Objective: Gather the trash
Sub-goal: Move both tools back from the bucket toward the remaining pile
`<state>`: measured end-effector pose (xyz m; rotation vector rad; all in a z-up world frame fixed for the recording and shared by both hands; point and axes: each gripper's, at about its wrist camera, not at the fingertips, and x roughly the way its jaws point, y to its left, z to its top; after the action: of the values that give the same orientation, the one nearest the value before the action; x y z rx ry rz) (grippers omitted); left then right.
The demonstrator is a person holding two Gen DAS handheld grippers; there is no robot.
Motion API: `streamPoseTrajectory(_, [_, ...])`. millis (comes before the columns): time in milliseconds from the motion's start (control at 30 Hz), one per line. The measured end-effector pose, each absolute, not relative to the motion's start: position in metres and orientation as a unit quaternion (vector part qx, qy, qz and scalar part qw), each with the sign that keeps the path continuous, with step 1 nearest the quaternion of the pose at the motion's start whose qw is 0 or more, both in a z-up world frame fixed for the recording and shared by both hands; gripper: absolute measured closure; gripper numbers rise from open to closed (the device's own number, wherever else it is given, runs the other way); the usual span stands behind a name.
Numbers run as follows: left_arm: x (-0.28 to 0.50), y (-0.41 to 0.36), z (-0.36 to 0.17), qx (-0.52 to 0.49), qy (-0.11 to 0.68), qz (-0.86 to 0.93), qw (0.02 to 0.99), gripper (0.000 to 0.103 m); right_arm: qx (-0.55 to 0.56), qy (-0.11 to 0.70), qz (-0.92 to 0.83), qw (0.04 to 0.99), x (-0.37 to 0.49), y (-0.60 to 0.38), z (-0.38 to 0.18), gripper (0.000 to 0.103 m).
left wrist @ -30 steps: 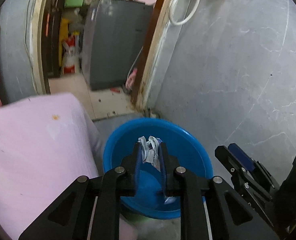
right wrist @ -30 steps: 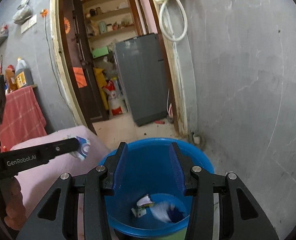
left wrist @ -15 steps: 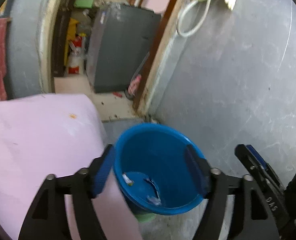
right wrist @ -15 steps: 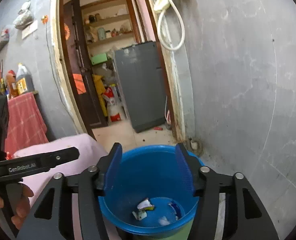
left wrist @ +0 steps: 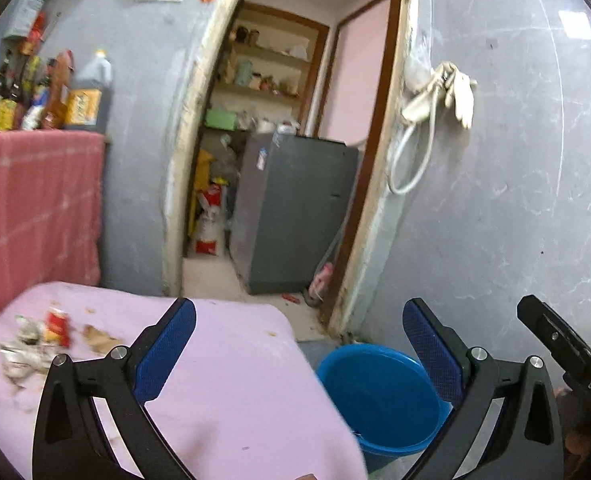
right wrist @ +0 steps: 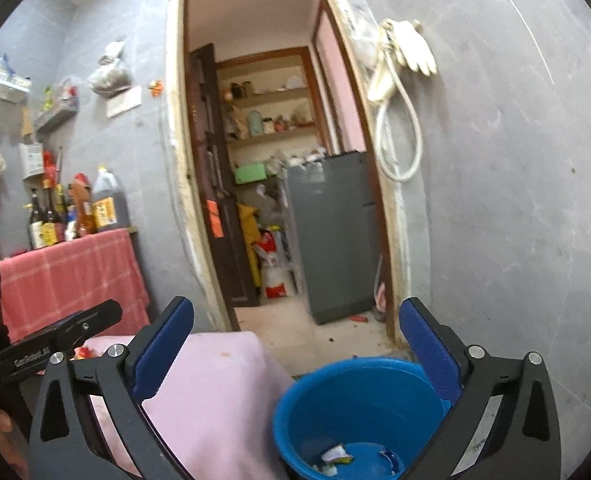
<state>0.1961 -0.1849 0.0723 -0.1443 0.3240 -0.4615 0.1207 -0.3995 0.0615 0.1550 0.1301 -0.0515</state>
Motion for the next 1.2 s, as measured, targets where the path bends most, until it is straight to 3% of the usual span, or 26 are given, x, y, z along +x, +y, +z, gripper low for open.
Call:
streamPoseTrajectory(700, [0.122,-0.007,0.061,-0.079,0.131,-0.054,0.987,0.002,0.019,0.038,0.076,0.996,0.117,-0.261,0.067,0.000])
streamPoseTrajectory(967, [0.121,0.033,0.027,-0.072,0.167,-0.002,0.983,0.002,-0.002,0.074,0.099,0.992,0.141,-0.225,0.050,0.000])
streamPoseTrajectory(1200, [0.134,0.030,0.004,0.006,0.190,0.015,0.982,0.001,-0.016,0.132,0.143,0.981,0.166,-0.198,0.023,0.000])
